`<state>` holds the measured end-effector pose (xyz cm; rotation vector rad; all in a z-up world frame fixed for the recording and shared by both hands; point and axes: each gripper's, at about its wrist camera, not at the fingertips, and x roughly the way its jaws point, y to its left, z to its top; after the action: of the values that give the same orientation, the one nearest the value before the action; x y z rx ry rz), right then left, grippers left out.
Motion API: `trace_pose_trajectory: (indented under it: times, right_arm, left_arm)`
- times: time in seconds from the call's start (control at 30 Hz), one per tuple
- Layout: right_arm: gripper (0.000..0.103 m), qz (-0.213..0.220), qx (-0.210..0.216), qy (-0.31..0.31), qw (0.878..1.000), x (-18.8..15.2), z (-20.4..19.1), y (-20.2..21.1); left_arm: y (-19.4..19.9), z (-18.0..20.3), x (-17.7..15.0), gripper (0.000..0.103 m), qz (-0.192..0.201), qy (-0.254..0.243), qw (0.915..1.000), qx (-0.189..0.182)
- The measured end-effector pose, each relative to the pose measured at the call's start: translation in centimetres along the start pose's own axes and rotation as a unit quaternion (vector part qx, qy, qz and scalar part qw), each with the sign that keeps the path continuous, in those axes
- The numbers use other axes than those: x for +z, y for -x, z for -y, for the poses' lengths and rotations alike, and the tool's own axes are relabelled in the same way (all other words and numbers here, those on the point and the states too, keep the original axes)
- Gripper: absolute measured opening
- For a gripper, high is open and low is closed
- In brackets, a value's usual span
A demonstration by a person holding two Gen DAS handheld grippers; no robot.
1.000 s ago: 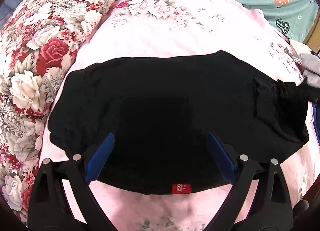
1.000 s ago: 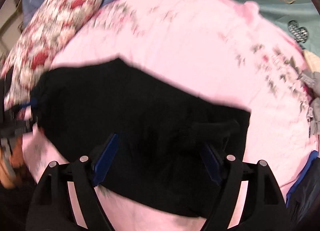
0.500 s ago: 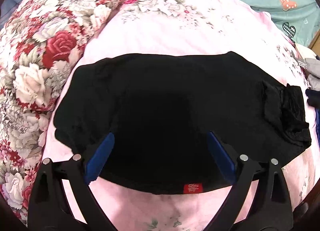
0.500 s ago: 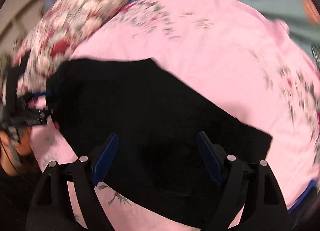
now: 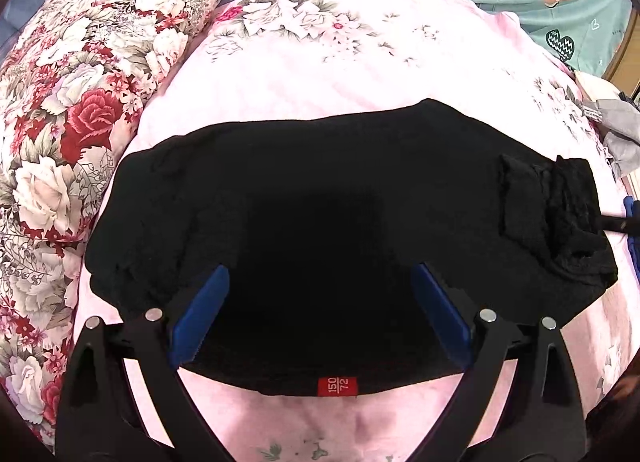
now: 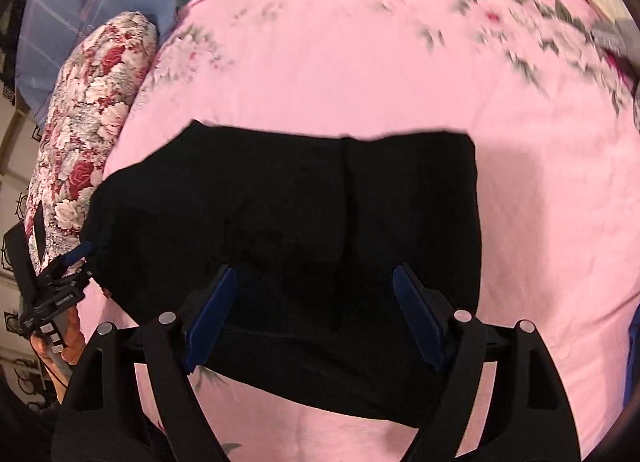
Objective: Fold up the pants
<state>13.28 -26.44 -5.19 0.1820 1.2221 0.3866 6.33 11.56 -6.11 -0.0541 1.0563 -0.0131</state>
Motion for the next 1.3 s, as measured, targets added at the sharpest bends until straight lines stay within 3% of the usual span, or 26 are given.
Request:
trace_pose_trajectory:
  times: [0.03, 0.07, 0.1, 0.13, 0.2, 0.27, 0.37, 0.43, 0.5, 0.6, 0.7, 0.77, 0.83, 0.87, 0.93, 1.13, 1.2, 1.3]
  right_arm:
    - [0.081, -0.007, 0.009, -0.006, 1.000, -0.4, 0.2, -0.6]
    - [0.074, -0.019, 0.013, -0.008, 1.000, -0.8, 0.4, -1.3]
    - [0.056, -0.023, 0.009, -0.004, 1.000, -1.1, 0.2, -1.9]
    - [0.049, -0.026, 0.007, 0.002, 1.000, -1.2, -0.3, -2.3]
    - [0.023, -0.034, 0.008, 0.018, 0.999, -1.3, -1.2, -2.8]
    - [0.011, -0.032, 0.030, 0.024, 0.999, -0.7, -2.4, -2.5]
    - [0.011, 0.006, 0.089, 0.022, 0.996, 1.7, -4.3, -1.3]
    - [0.017, 0.020, 0.103, 0.030, 0.994, 3.5, -5.8, -1.4]
    - [0.072, 0.017, 0.101, 0.024, 0.994, 5.3, -7.1, -3.1]
    - [0.073, 0.005, 0.125, 0.016, 0.992, 6.7, -8.0, -4.9]
    - [0.073, 0.041, 0.163, 0.018, 0.986, 6.6, -7.4, -2.7]
    - [0.073, 0.074, 0.130, 0.019, 0.989, 6.0, -5.6, -0.4]
    - [0.073, 0.096, 0.041, 0.016, 0.994, 4.9, -4.0, 1.3]
    - [0.073, 0.104, -0.023, 0.018, 0.994, 3.7, -2.4, 2.4]
    - [0.073, 0.104, -0.071, 0.022, 0.992, 1.5, -0.2, 3.5]
    - [0.073, 0.124, -0.119, -0.019, 0.985, -4.8, 5.0, 5.0]
    - [0.073, 0.137, -0.099, -0.032, 0.985, -5.9, 5.5, 5.2]
    - [0.073, 0.153, -0.083, -0.035, 0.984, -6.9, 5.0, 5.3]
  left_arm:
    - [0.0, 0.0, 0.0, 0.095, 0.000, 0.000, 1.0000, -0.001]
    - [0.1, 0.0, 0.0, 0.095, 0.001, -0.001, 1.0000, -0.003]
    - [0.1, 0.0, -0.1, 0.095, 0.000, -0.002, 1.0000, -0.003]
    - [0.1, -0.1, -0.1, 0.095, 0.000, -0.001, 1.0000, -0.003]
    - [0.1, -0.4, -0.2, 0.095, 0.000, 0.003, 1.0000, -0.002]
    - [0.2, -0.7, -0.2, 0.095, 0.001, 0.008, 1.0000, -0.003]
    - [0.4, -0.7, 0.0, 0.095, 0.003, 0.012, 0.9999, -0.003]
    - [0.5, -0.3, 0.1, 0.095, 0.003, 0.009, 0.9999, -0.004]
    - [0.6, 0.1, 0.2, 0.095, 0.004, 0.003, 1.0000, -0.003]
    - [0.9, 1.1, 0.5, 0.095, 0.008, -0.013, 0.9999, -0.004]
    - [0.9, 2.2, 1.0, 0.095, 0.010, -0.023, 0.9995, -0.017]
    - [0.6, 3.2, 1.5, 0.095, 0.005, -0.032, 0.9989, -0.034]
    - [0.2, 4.5, 1.9, 0.095, 0.000, -0.041, 0.9979, -0.050]
    - [0.0, 5.2, 2.1, 0.095, -0.004, -0.047, 0.9972, -0.058]
    - [-0.3, 6.6, 2.2, 0.095, -0.012, -0.060, 0.9955, -0.073]
    - [-1.9, 10.5, 2.8, 0.093, -0.069, -0.070, 0.9843, -0.146]
    - [-2.8, 11.7, 3.0, 0.081, -0.091, -0.067, 0.9811, -0.157]
    - [-4.8, 13.2, 3.5, 0.071, -0.135, -0.053, 0.9727, -0.181]
